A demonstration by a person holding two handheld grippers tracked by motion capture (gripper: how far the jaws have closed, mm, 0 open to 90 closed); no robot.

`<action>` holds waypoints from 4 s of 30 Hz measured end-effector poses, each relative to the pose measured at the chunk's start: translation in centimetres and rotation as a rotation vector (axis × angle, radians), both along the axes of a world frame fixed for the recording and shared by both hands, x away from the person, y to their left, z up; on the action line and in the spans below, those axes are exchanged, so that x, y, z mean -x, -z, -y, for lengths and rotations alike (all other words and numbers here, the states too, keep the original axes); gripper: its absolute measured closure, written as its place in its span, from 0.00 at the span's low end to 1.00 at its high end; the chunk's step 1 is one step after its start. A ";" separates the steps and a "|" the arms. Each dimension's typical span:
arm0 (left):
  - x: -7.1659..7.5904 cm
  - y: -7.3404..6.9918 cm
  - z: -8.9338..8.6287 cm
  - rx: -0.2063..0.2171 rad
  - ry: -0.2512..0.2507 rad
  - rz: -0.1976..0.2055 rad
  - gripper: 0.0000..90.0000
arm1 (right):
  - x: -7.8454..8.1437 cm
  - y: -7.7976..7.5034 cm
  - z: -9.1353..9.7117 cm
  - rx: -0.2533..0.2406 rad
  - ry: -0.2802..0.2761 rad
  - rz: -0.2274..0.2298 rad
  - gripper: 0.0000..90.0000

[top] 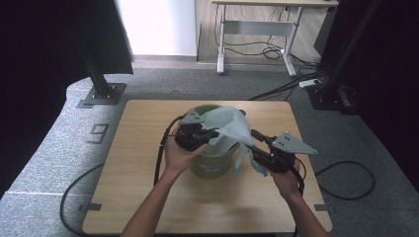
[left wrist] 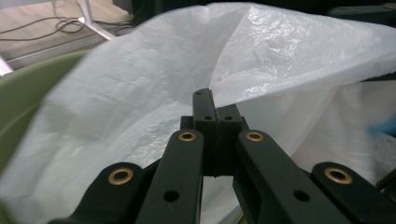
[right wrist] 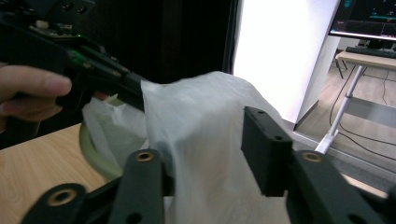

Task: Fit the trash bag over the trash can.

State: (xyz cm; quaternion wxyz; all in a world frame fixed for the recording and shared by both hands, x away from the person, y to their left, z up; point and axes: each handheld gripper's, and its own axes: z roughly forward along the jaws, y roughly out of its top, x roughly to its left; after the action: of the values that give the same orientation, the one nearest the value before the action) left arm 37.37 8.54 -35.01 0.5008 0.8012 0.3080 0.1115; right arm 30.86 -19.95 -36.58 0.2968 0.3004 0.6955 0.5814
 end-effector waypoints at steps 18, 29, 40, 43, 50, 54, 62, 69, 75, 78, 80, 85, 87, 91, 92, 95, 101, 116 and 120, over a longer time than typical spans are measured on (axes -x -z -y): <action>1.0 0.6 -8.4 0.083 -0.156 0.002 1.00 | 0.6 3.2 6.2 -0.067 0.112 -0.063 0.53; 0.8 1.2 -10.7 0.120 -0.201 -0.014 1.00 | -1.4 5.4 5.9 -0.072 0.133 -0.113 0.51; 0.3 1.5 -11.8 0.158 -0.233 -0.028 1.00 | -3.3 5.9 2.8 -0.066 0.012 -0.118 0.41; 0.4 1.5 -11.8 0.160 -0.232 -0.026 1.00 | -4.3 6.2 2.3 -0.057 -0.001 -0.140 0.49; 0.3 1.4 -11.6 0.167 -0.217 -0.026 1.00 | -4.9 6.7 2.3 -0.056 -0.050 -0.162 0.96; 0.1 1.2 -10.7 0.167 -0.196 -0.008 1.00 | -4.2 5.4 3.0 -0.051 -0.014 -0.121 0.98; -1.4 1.1 -7.0 0.151 -0.138 -0.018 1.00 | -3.5 1.8 5.7 -0.069 0.065 -0.058 0.98; -2.1 1.4 -5.5 0.162 -0.120 -0.017 0.94 | -3.1 0.3 5.8 -0.062 0.075 -0.018 0.98; -0.1 0.6 -6.9 0.122 -0.164 0.073 0.60 | -3.4 0.4 5.7 -0.011 0.110 -0.011 0.98; 0.9 0.1 -8.1 0.136 -0.167 0.082 0.53 | -3.8 0.7 6.1 -0.011 0.134 -0.028 0.98; 1.4 -0.4 -8.6 0.131 -0.168 0.088 0.49 | -3.9 0.9 6.3 -0.013 0.144 -0.033 0.98; 2.7 -1.4 -9.5 0.110 -0.162 0.107 0.40 | -4.0 1.1 6.2 -0.004 0.152 -0.040 0.98; 2.9 -1.6 -9.8 0.114 -0.145 0.101 0.38 | -4.0 1.1 6.3 -0.006 0.155 -0.043 0.98; 3.3 -1.9 -9.8 0.101 -0.133 0.102 0.34 | -4.2 1.2 6.5 -0.007 0.166 -0.056 0.98; 3.3 -2.0 -9.9 0.098 -0.130 0.101 0.33 | -4.2 1.2 6.5 -0.008 0.167 -0.059 0.98; 3.3 -2.0 -10.2 0.094 -0.119 0.092 0.31 | -4.2 1.4 6.8 -0.005 0.176 -0.064 0.98; 3.3 -1.8 -10.5 0.110 -0.121 0.077 0.31 | -4.3 1.9 7.2 -0.010 0.184 -0.080 0.98; 3.2 -2.1 -3.5 0.031 -0.040 0.065 0.32 | -3.6 1.6 2.2 0.007 0.066 -0.061 0.98; 2.5 -1.2 -1.4 -0.001 0.004 0.024 0.28 | -3.4 1.7 0.9 0.013 0.039 -0.059 0.98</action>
State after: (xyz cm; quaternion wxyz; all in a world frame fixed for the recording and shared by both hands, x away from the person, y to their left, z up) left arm 34.83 9.94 -33.83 0.5043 0.8007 0.3001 0.1203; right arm 34.30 -20.88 -38.23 0.2892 0.3288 0.7018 0.5618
